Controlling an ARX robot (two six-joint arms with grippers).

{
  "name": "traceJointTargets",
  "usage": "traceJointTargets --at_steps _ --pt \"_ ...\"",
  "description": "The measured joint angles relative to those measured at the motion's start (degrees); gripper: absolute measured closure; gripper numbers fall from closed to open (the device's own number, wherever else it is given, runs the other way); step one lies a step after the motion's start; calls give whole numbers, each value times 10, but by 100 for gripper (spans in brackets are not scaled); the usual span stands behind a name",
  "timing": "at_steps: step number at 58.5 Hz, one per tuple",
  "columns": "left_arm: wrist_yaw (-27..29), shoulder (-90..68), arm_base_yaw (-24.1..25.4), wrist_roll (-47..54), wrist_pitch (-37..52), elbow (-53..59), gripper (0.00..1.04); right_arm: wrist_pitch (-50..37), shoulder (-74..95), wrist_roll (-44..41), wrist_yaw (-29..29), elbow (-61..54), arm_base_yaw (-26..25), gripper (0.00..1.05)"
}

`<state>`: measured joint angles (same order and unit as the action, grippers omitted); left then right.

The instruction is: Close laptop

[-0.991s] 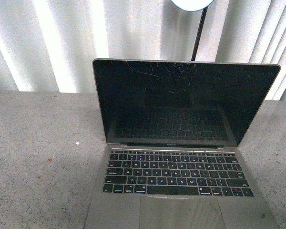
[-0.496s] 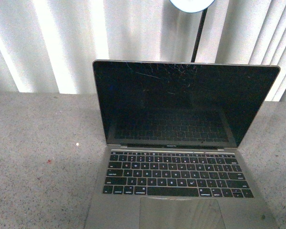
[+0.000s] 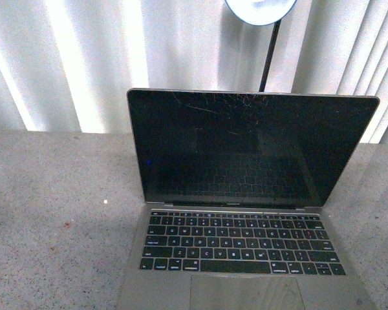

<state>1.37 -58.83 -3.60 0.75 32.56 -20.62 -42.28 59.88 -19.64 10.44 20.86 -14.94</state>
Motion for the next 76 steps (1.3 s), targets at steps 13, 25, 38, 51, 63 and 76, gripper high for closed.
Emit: traceJointTargets --at_steps 13,25,38,51,63,76 --pt "-89 -186 2 139 -22 -184 7 58 197 -86 91 215 -46 7" --pt "-137 -256 -8 296 -149 -325 7 176 309 -193 169 386 -54 7" --pt "-133 -315 -45 452 -297 -468 7 278 374 -288 258 480 -42 7" --pt "-133 -368 -74 555 -372 -564 7 374 409 -415 306 536 -20 7" --pt "-133 -409 -81 624 -400 -600 7 443 445 -523 297 591 1 7" --pt "-127 -454 -88 676 -410 -611 7 522 474 -567 300 648 25 7"
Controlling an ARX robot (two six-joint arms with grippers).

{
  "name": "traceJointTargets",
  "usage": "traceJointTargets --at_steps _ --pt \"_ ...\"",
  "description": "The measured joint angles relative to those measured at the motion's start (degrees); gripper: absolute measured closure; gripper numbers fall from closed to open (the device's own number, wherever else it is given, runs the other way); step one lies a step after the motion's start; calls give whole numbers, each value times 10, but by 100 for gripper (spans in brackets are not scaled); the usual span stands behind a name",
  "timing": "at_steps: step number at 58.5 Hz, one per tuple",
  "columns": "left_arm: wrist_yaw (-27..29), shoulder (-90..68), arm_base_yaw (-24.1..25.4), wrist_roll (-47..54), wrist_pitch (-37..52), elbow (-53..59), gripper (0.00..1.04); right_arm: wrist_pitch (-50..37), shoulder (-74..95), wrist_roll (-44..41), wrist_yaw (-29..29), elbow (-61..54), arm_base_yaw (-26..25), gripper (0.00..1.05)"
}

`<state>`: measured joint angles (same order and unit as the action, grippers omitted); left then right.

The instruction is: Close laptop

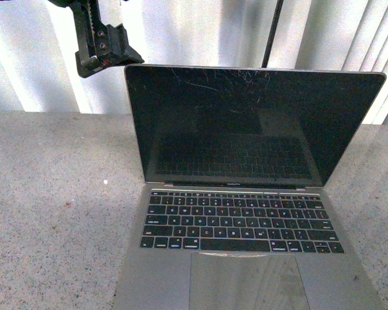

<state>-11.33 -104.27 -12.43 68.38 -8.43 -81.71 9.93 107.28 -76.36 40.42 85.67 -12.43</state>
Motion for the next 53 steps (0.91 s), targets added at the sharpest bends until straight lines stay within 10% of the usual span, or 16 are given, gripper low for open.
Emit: traceJointTargets --at_steps 19,45,53 --pt "4 -28 -16 26 -9 -39 8 67 23 -73 -27 28 44 20" --pt "-12 -30 -27 56 -40 -51 90 94 28 -104 -31 28 58 102" --pt "-10 -30 -34 71 -57 -51 101 118 28 -113 -31 28 58 102"
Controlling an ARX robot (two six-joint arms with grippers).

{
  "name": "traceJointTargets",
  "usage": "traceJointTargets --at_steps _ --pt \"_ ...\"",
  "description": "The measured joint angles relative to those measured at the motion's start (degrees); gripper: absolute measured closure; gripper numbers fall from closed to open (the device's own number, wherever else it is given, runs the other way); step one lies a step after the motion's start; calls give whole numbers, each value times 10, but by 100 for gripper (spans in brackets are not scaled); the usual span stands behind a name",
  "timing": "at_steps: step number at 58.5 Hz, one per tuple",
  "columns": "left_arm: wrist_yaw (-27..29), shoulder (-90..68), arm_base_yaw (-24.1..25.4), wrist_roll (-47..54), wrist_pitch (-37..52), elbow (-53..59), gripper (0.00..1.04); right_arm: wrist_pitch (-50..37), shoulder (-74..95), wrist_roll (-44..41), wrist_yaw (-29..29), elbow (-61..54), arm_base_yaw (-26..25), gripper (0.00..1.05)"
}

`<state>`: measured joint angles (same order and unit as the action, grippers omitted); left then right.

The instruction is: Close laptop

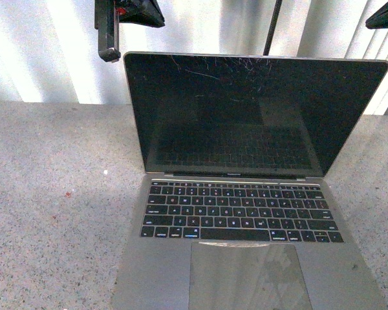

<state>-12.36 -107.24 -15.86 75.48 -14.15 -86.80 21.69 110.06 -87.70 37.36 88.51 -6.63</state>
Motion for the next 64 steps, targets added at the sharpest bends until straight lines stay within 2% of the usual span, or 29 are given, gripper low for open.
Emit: traceJointTargets --at_steps 28,48,64 --pt "16 -4 -27 21 -29 -9 101 120 12 -9 -9 26 10 102" --pt "33 -30 -56 21 -16 -21 101 94 28 1 -7 25 30 102" --pt "34 -33 -55 26 -8 -3 101 94 32 19 0 17 37 102"
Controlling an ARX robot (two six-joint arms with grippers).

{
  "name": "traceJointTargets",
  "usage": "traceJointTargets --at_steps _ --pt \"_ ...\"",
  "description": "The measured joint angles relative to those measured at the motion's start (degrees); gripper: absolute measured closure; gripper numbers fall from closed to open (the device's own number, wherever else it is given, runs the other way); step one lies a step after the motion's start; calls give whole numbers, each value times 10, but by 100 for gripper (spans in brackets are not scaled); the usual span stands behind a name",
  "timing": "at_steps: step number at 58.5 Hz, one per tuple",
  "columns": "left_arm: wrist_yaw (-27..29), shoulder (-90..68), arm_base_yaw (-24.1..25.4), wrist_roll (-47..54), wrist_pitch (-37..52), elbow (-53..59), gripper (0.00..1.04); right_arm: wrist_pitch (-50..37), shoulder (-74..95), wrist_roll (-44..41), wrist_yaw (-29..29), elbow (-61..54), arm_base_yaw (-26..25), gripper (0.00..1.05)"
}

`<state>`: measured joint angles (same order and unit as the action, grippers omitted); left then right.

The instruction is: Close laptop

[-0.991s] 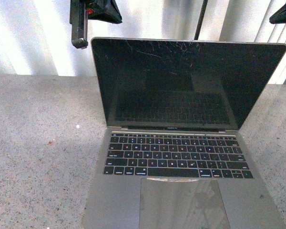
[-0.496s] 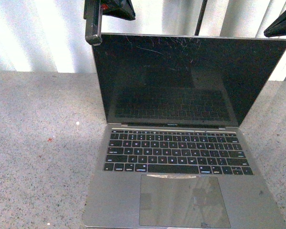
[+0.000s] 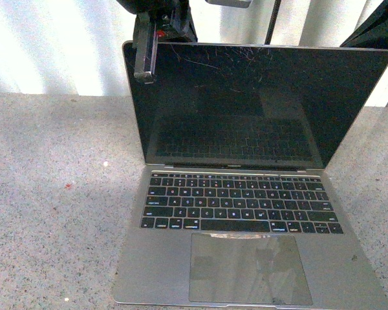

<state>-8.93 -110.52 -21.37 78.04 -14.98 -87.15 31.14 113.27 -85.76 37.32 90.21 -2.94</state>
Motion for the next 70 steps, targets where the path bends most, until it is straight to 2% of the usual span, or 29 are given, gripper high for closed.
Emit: traceJointTargets --at_steps 17,70 --pt "-2 0 1 4 0 7 101 60 0 10 0 0 10 102" --pt "-4 21 -6 15 -72 35 101 138 -42 3 -11 -44 42 102"
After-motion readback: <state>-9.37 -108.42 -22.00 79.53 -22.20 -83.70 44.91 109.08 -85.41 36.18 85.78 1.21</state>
